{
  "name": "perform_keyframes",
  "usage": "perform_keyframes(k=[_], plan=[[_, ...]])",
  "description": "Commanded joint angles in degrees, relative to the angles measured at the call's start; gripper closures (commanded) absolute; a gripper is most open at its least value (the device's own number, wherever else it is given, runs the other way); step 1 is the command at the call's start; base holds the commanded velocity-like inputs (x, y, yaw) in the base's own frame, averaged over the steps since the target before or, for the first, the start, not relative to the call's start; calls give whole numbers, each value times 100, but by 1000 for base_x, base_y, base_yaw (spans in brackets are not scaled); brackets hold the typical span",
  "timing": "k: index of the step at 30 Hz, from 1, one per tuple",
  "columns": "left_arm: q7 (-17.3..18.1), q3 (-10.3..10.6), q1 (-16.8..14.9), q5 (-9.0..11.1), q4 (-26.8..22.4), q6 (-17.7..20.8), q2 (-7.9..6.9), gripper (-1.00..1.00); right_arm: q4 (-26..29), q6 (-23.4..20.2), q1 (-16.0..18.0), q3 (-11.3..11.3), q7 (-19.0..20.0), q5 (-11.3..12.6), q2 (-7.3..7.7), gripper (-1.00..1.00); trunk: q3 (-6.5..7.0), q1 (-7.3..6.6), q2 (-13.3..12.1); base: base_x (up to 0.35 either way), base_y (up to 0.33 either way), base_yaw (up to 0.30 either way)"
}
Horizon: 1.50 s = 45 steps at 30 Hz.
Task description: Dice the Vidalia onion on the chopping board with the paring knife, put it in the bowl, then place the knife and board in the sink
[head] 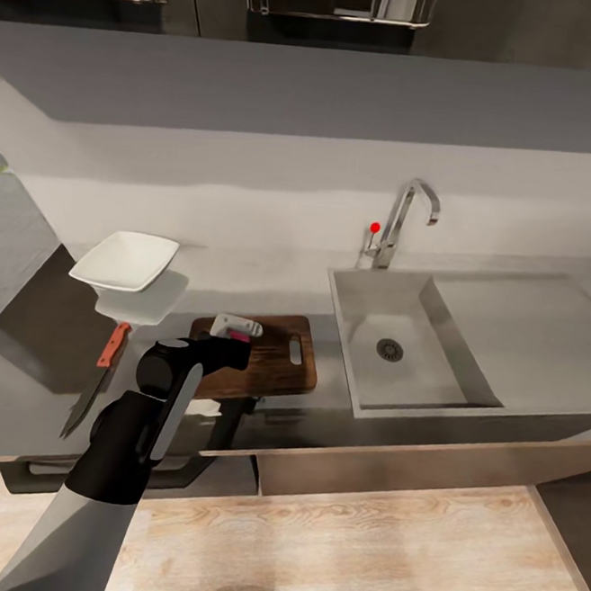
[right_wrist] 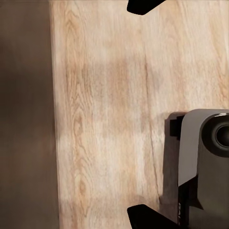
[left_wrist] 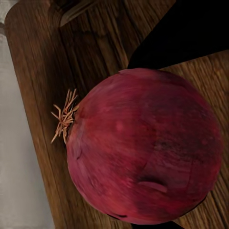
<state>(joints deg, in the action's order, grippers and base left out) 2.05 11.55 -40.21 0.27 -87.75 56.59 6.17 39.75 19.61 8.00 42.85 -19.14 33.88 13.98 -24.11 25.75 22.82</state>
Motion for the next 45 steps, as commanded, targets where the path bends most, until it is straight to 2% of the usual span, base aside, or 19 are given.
perform_keyframes(k=[1, 19, 28, 45], plan=[[24, -4, -5, -9, -5, 27, 2, 100, 6, 32, 8, 48, -38, 57, 9, -100, -5, 3, 10, 0, 0, 0], [24, -4, -5, -1, -3, 27, 5, 100, 6, 30, 8, 48, -38, 57, 9, -100, 13, 3, 10, -48, 0, 0], [24, -4, -5, -1, 3, 27, 6, 100, 6, 30, 8, 48, -38, 57, 9, -100, 13, 3, 10, 129, 0, 0], [24, -4, -5, -1, -1, 27, 0, 100, 6, 28, 8, 48, -38, 57, 9, -100, 13, 3, 10, -9, 0, 0]])
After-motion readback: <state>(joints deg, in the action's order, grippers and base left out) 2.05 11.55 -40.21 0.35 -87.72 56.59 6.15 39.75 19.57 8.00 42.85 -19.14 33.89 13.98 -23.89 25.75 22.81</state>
